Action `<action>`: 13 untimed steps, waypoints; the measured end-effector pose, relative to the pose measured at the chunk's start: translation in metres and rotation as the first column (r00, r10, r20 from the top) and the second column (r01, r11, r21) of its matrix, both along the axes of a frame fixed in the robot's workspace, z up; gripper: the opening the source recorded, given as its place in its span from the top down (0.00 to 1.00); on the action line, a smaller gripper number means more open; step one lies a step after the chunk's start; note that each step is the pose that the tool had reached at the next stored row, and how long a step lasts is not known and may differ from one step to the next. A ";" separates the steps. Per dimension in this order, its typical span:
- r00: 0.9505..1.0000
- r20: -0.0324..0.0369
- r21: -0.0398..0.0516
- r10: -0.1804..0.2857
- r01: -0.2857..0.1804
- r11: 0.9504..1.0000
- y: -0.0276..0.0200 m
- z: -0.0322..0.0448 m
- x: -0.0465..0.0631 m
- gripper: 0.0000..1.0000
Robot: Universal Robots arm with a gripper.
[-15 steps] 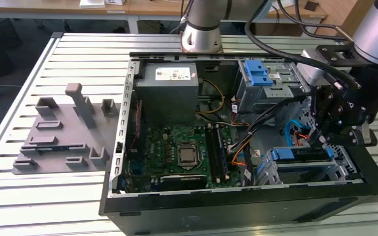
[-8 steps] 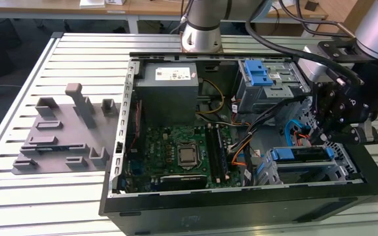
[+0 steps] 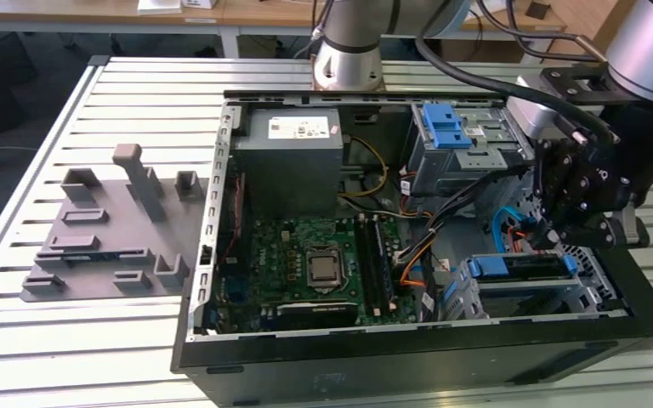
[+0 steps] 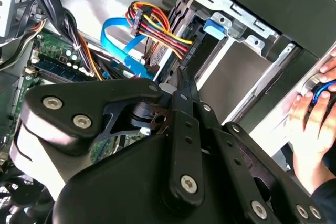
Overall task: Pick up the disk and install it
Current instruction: 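Insert the second disk wire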
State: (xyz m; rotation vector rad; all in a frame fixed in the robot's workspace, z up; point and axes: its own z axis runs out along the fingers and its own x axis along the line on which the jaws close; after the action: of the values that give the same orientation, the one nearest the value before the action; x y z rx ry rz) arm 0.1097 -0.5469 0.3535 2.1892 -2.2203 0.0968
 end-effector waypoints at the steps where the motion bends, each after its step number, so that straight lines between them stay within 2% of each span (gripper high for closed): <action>1: 1.000 0.000 0.000 0.000 0.000 1.000 0.0000 0.0007 -0.001 0.89; 8: 1.000 0.000 0.005 0.000 0.000 1.000 0.0001 0.0060 -0.007 0.89; 13: 1.000 0.000 0.005 0.000 0.000 1.000 0.0013 0.0136 -0.008 0.89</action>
State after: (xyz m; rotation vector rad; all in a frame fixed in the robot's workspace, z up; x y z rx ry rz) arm 0.1015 -0.5456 0.3671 2.1918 -2.2229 0.0913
